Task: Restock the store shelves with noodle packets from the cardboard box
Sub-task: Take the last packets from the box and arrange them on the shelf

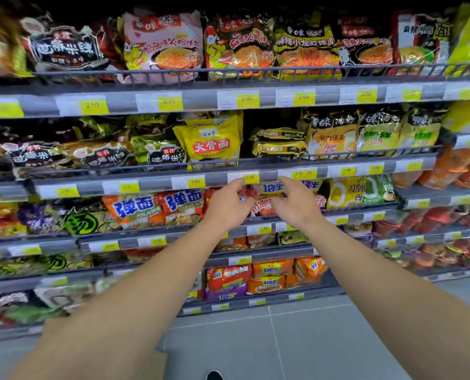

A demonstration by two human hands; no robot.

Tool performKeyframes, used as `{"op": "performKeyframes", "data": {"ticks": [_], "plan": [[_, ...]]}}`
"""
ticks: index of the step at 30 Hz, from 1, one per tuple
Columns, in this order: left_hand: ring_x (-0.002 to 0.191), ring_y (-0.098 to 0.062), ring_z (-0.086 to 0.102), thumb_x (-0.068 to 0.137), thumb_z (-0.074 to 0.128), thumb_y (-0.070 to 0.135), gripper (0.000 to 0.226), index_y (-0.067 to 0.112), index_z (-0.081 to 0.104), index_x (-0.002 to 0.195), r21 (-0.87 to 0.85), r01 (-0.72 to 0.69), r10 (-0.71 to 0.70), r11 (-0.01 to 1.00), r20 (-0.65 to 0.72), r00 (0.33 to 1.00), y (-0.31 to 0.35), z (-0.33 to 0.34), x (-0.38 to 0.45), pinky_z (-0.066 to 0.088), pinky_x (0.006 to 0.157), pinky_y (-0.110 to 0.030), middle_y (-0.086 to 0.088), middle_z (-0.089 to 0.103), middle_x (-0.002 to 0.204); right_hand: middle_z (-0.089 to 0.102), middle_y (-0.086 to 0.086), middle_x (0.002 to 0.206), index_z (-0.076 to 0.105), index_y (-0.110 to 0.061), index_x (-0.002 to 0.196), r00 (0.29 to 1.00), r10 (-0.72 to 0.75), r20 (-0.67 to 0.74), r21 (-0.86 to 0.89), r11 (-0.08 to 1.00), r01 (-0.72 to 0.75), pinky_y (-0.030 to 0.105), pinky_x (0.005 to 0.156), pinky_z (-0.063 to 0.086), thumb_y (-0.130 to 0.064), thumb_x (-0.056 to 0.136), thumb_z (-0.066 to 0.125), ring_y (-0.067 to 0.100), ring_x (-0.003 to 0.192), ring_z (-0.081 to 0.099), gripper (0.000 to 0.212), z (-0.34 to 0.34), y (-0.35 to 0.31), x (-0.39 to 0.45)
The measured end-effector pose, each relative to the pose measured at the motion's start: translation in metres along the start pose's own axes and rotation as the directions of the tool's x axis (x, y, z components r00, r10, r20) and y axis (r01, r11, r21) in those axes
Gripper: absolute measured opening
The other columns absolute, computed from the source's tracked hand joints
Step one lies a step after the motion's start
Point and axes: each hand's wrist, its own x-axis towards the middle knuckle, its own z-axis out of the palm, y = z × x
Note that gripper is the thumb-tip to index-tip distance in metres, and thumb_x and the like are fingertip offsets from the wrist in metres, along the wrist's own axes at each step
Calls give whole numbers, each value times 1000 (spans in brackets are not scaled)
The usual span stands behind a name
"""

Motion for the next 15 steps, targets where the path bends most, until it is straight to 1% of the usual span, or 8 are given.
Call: {"op": "performKeyframes", "data": {"ticks": [2,3,5,7,11,15], "plan": [[116,-21,58,95,57,34,59,19,36,148,29,28,-28,999,3,1000,-10,0,-26,41,91,-25,-3,47,147,34,6,155,33,-18,150,999,-22,33,-10,1000,23,38,102,41,-21,91,59,29,131,47,65,10,-5,-23],[117,-21,58,94,57,34,60,20,36,148,44,49,-49,998,6,999,-17,-1,-41,42,94,-27,-2,46,147,34,6,155,33,-18,150,998,-35,55,-13,999,35,37,105,39,-21,91,59,29,134,44,65,17,-7,-36],[125,-20,53,93,58,35,61,22,35,149,43,113,-114,993,31,993,-32,-1,-70,42,101,-31,-1,43,150,33,6,156,34,-17,150,992,-30,119,3,1000,30,36,110,34,-22,91,59,26,140,36,64,35,-12,-62],[130,-20,48,94,57,35,61,22,35,149,43,178,-181,983,59,982,-50,-5,-102,41,104,-32,1,42,151,32,6,155,34,-17,150,982,-16,189,-8,1000,18,36,110,35,-23,92,58,24,140,35,63,56,-16,-88],[127,-20,51,93,58,35,58,19,40,147,72,290,-294,954,69,953,-99,-21,-170,41,104,-31,0,47,147,36,6,153,38,-18,148,946,-31,323,-43,998,47,36,110,35,-24,89,58,24,139,37,62,102,-31,-135],[114,-22,58,92,58,34,56,20,44,144,110,373,-380,921,60,923,-155,-34,-236,44,94,-29,0,55,138,47,8,144,46,-18,143,912,-47,408,-75,994,85,31,105,36,-21,86,61,26,131,45,59,151,-49,-182]]}}
